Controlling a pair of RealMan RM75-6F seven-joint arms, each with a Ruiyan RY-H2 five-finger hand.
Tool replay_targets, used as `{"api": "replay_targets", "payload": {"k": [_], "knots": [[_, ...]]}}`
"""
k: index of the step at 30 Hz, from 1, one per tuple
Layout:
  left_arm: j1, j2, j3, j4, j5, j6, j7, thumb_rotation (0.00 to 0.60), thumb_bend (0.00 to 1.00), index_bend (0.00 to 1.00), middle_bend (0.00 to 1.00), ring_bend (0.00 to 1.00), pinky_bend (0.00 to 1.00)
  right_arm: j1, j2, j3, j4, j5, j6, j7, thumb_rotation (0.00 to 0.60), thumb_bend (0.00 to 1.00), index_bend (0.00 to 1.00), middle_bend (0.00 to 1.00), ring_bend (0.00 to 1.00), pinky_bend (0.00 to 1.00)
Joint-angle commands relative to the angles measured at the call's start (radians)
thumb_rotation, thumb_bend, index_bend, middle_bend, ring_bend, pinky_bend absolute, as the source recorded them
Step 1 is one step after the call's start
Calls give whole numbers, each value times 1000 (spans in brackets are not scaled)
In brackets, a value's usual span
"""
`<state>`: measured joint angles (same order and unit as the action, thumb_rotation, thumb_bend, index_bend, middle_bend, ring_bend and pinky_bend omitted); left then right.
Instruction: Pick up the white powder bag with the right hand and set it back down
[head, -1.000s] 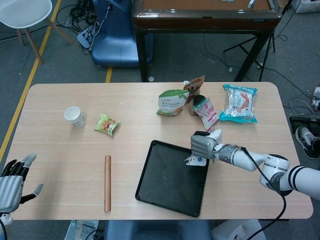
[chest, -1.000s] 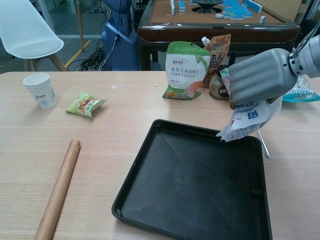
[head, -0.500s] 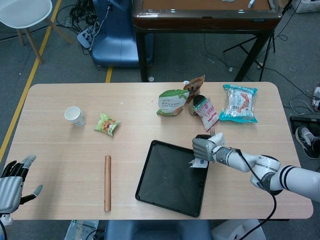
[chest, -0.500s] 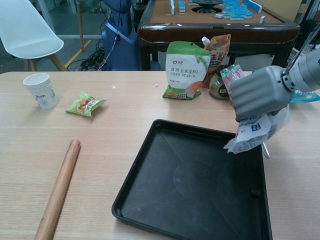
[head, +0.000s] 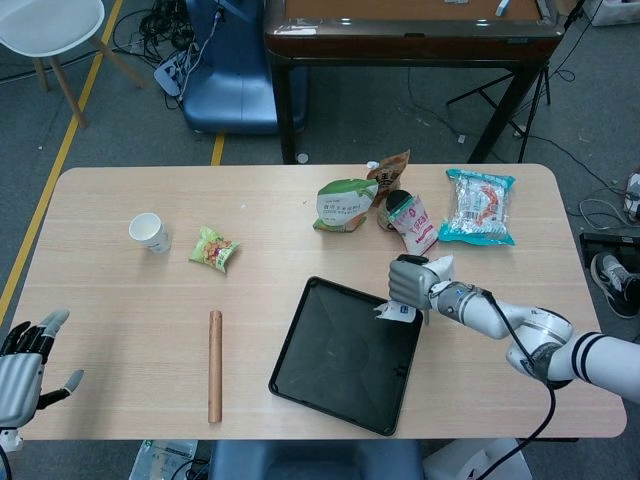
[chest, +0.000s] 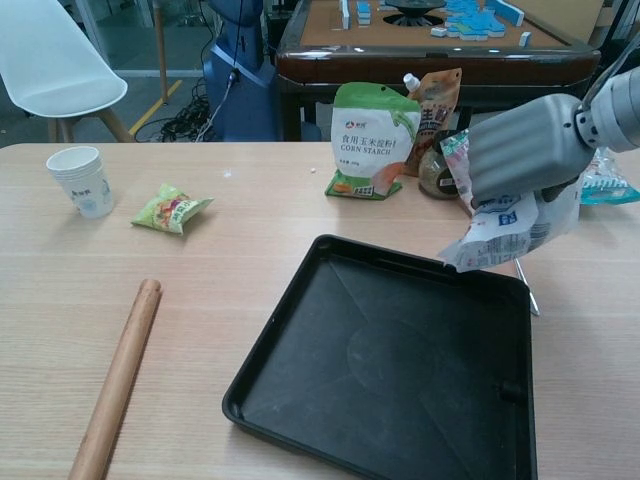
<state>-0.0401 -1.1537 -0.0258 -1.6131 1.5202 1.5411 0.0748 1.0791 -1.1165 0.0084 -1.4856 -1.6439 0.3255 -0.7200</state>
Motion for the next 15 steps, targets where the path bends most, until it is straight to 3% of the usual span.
{"api": "replay_targets", "payload": {"k": [1,10,15], "knots": [[0,-3,1,1,-2,-3,-1,600,225,101,134,179,79,0,9,-2,-13,20,-13,-11,600,837,768,656,515,634],[-5,-13,3,12,-3,-15,-8,600,224,101,134,179,79,-15,-75,-72,75,74,-97,-48,600,837,780,666,516,634],[-3,-7,1,10,-4,-11,-4,600,225,101,135,179,79,-15,-62,-56,65,101,-55,-53,600,837,799,675,525,634]]}}
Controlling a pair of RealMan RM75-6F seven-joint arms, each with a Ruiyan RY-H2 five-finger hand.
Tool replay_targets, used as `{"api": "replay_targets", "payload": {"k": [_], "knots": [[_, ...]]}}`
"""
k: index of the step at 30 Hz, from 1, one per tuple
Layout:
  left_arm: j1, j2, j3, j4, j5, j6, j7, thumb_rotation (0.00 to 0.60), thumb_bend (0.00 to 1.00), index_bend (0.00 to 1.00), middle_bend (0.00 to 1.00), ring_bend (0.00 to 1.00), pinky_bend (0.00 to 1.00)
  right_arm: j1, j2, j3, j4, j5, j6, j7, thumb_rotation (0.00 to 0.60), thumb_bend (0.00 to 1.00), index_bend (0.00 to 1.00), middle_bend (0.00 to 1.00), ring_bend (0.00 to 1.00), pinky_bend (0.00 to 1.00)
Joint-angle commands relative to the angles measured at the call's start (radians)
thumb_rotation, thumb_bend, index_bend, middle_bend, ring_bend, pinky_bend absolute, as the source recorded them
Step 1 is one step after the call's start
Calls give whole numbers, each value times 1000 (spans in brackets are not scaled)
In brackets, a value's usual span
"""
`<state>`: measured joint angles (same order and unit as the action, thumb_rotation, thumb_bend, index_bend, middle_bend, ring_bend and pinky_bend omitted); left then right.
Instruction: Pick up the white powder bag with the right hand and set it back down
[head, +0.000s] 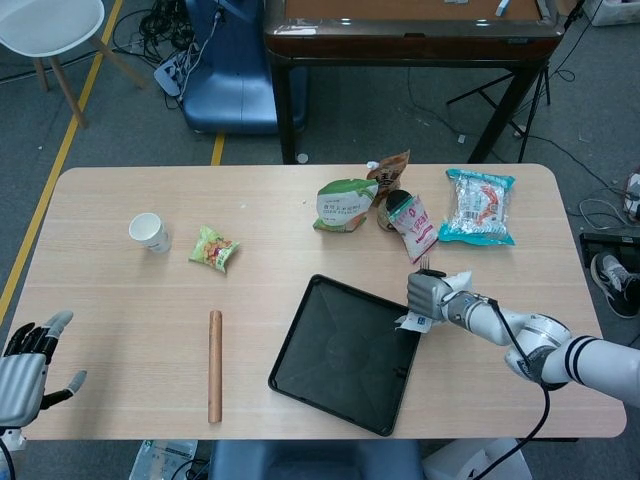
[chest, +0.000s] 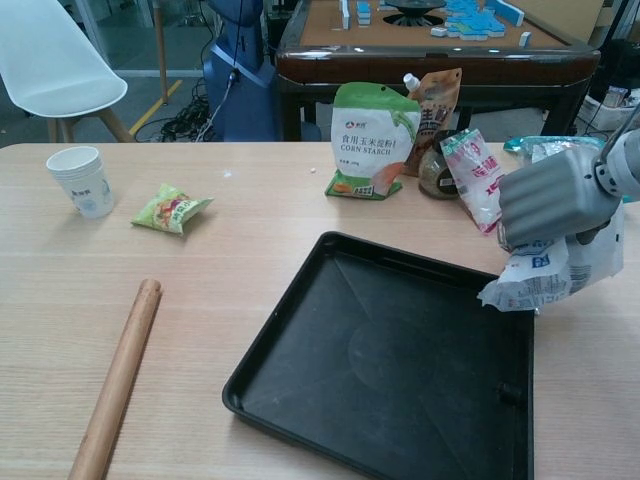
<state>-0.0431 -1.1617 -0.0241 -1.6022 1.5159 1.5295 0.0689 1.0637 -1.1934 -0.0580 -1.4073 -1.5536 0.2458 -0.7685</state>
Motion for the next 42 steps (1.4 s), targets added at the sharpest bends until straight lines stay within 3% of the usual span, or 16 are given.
{"api": "replay_targets", "payload": {"k": [1,8,19,29,36,42], "knots": [[0,2,-1,-3,0,2,3,600,224,101,134,179,79,2,23,16,-21,15,34,-7,600,837,800,676,526,634],[-2,1,1,-9,2,-3,9,600,225,101,134,179,79,-4,51,25,-52,55,87,-14,600,837,801,680,536,634],[-3,2,2,-14,-1,-9,14,600,224,101,134,179,79,-6,-15,-36,11,75,58,-17,600,836,808,697,566,634],[-3,3,0,-19,2,-4,18,600,224,101,134,179,79,-5,53,9,-59,105,165,20,600,835,815,698,566,634],[-6,3,-1,-15,1,-9,16,600,224,101,134,179,79,-88,21,2,-49,114,288,128,600,819,815,698,575,634],[-10,0,-2,-14,2,-12,18,600,224,101,134,179,79,-188,-49,10,39,67,468,341,600,801,816,698,575,634]]}}
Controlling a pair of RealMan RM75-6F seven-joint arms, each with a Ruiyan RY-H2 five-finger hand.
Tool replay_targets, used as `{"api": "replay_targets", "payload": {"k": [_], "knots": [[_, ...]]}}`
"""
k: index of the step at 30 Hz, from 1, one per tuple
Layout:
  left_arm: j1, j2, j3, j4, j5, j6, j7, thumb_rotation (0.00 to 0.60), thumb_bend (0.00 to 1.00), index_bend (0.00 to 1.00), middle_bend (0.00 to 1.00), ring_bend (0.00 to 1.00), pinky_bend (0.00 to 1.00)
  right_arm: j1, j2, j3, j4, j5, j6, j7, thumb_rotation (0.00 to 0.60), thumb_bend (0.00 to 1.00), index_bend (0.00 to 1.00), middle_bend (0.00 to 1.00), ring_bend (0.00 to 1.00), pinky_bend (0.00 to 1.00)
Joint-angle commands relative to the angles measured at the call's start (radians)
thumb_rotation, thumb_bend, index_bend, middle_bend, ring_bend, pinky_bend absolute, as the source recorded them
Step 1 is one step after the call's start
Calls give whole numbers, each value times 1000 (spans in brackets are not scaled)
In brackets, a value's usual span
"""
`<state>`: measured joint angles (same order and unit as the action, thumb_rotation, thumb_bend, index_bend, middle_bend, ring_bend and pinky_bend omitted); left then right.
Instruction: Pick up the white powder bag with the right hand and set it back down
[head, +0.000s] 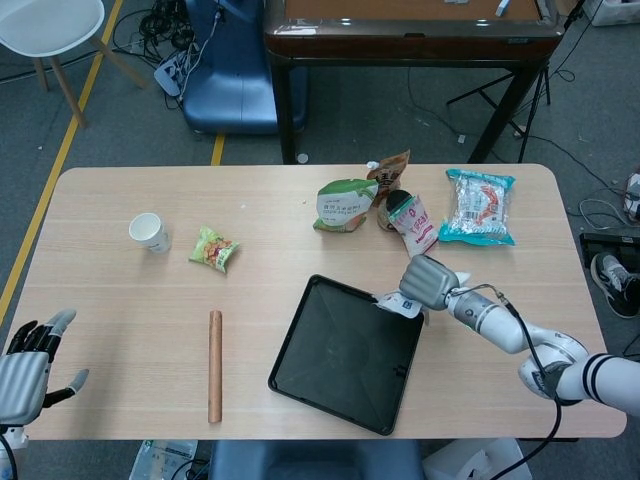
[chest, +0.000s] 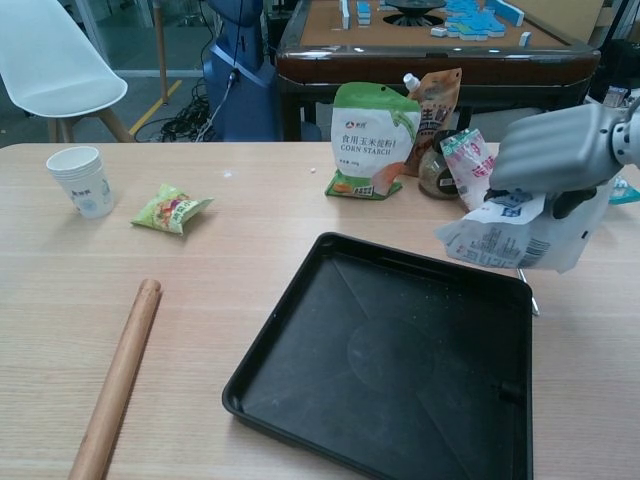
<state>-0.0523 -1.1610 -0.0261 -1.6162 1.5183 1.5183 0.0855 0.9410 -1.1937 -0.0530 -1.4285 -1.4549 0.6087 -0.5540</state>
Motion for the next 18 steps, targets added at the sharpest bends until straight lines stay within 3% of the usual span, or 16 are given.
{"api": "replay_targets", "payload": {"k": [1,10,18], "knots": [[-2,0,0,-1,0,-2,2,600,224,101,134,179,79,-78,-60,6,80,-41,131,162,600,800,816,698,575,634],[-11,3,0,-16,5,-12,19,600,225,101,134,179,79,-157,-199,53,283,-64,307,528,600,785,816,694,575,634],[-14,4,2,-25,5,-16,27,600,224,101,134,179,79,-169,-331,111,449,-36,349,821,600,775,816,684,569,634]]}}
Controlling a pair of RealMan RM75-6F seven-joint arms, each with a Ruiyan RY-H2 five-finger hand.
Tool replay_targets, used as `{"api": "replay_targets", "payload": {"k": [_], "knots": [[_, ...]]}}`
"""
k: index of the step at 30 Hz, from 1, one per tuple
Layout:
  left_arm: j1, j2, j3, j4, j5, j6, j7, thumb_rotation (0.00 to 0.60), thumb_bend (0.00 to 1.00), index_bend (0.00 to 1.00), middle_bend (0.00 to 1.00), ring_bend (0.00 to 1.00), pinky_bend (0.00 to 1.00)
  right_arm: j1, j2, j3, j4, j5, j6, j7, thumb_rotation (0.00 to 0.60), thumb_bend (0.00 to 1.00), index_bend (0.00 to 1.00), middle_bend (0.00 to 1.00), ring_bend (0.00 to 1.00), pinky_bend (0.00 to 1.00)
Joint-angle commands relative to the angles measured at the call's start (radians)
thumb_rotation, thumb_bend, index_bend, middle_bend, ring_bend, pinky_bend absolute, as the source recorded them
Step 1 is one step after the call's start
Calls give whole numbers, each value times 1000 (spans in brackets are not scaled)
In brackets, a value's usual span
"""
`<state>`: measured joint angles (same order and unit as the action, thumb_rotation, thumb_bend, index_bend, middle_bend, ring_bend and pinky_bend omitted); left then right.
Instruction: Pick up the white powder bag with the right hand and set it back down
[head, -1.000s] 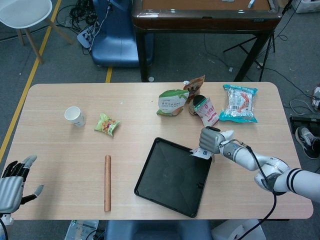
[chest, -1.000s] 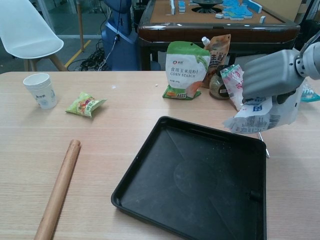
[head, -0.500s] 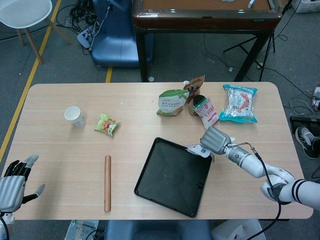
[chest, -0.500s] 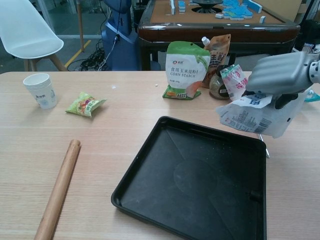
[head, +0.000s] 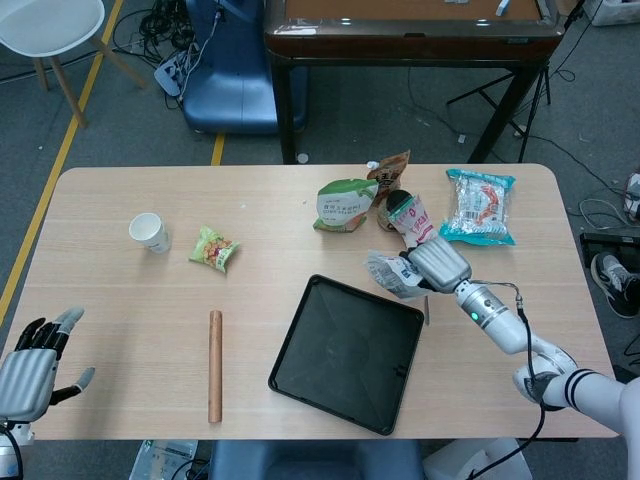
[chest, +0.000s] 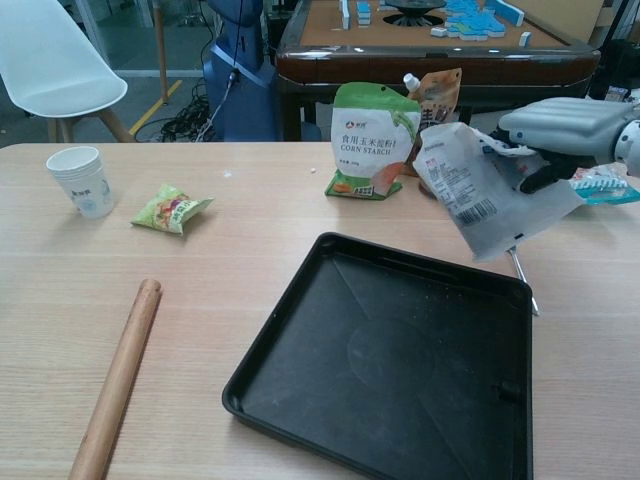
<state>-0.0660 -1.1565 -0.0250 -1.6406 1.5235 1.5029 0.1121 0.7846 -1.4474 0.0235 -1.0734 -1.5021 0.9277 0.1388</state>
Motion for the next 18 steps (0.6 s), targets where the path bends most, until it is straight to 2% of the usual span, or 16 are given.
{"api": "replay_targets", "payload": {"k": [1,5,13,18], "knots": [[-1,0,0,-1,-1,-1,1,600,224,101,134,179,79,-10,-99,43,122,14,31,172,600,775,816,682,567,634],[-1,0,0,-2,-3,-2,1,600,224,101,134,179,79,1,-166,54,227,10,32,273,600,774,816,667,551,635],[-3,-4,1,9,-14,-13,-12,600,224,101,134,179,79,26,-282,55,399,-10,30,391,600,775,814,630,517,631],[-7,-7,0,19,-15,-20,-22,600,225,101,134,179,79,39,-361,60,502,-10,30,441,600,774,773,604,463,579]]}}
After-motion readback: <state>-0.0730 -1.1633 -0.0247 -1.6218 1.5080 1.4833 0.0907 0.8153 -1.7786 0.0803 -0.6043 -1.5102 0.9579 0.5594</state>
